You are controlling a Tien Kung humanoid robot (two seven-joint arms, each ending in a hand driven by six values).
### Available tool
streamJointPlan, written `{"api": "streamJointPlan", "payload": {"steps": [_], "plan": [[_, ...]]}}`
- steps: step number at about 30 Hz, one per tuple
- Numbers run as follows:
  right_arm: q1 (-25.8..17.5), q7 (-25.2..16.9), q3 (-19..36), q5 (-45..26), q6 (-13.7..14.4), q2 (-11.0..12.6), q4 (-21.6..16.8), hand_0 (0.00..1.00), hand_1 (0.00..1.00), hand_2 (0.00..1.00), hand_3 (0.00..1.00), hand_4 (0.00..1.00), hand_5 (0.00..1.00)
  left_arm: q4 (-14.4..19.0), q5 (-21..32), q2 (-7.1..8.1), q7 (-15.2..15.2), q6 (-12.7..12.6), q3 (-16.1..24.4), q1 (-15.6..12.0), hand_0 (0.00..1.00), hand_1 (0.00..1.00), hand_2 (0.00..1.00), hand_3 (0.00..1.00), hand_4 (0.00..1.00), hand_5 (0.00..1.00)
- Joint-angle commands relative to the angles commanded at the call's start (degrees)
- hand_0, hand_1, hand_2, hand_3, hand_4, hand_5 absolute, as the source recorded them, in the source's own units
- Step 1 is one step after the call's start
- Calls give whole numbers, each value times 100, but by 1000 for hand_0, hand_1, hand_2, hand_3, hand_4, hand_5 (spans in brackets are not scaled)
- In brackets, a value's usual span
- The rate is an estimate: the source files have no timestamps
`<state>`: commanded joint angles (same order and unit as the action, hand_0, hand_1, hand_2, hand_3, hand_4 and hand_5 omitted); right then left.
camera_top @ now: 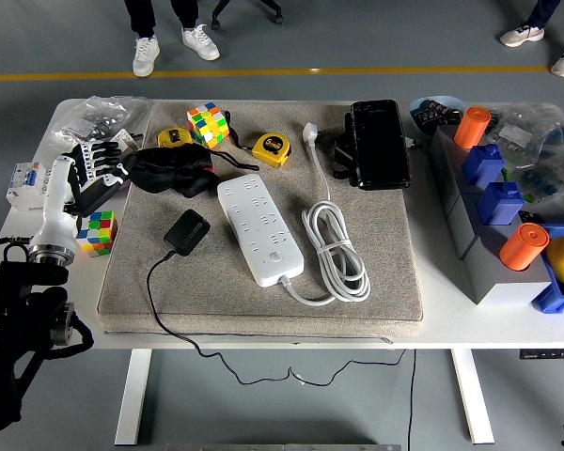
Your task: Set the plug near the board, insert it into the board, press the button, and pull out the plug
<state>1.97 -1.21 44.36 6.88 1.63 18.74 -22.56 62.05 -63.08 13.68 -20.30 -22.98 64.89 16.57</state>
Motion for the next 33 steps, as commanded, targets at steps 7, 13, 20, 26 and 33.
{"api": "streamJointPlan", "payload": {"steps": [7,13,20,26,33], "plan": [[0,4,14,1,-5,9,-1,620,669,666,536,859,539,24,-6,-2,5,2,19,0,545,625,623,601,878,448],[-4,1,28,0,-4,17,-8,620,669,666,535,858,540,51,-12,0,10,3,18,-4,543,626,622,599,876,449],[-10,-1,27,2,-3,18,-10,619,668,665,534,855,540,72,-12,-4,17,8,27,-3,542,626,621,598,874,449],[-8,-5,19,1,-3,18,-15,620,668,663,533,853,538,78,-18,-11,30,20,32,-11,541,625,621,599,872,449],[-9,-7,39,-4,-2,17,-16,620,667,663,532,850,537,80,-25,-14,31,13,24,6,540,625,620,598,869,445]]}}
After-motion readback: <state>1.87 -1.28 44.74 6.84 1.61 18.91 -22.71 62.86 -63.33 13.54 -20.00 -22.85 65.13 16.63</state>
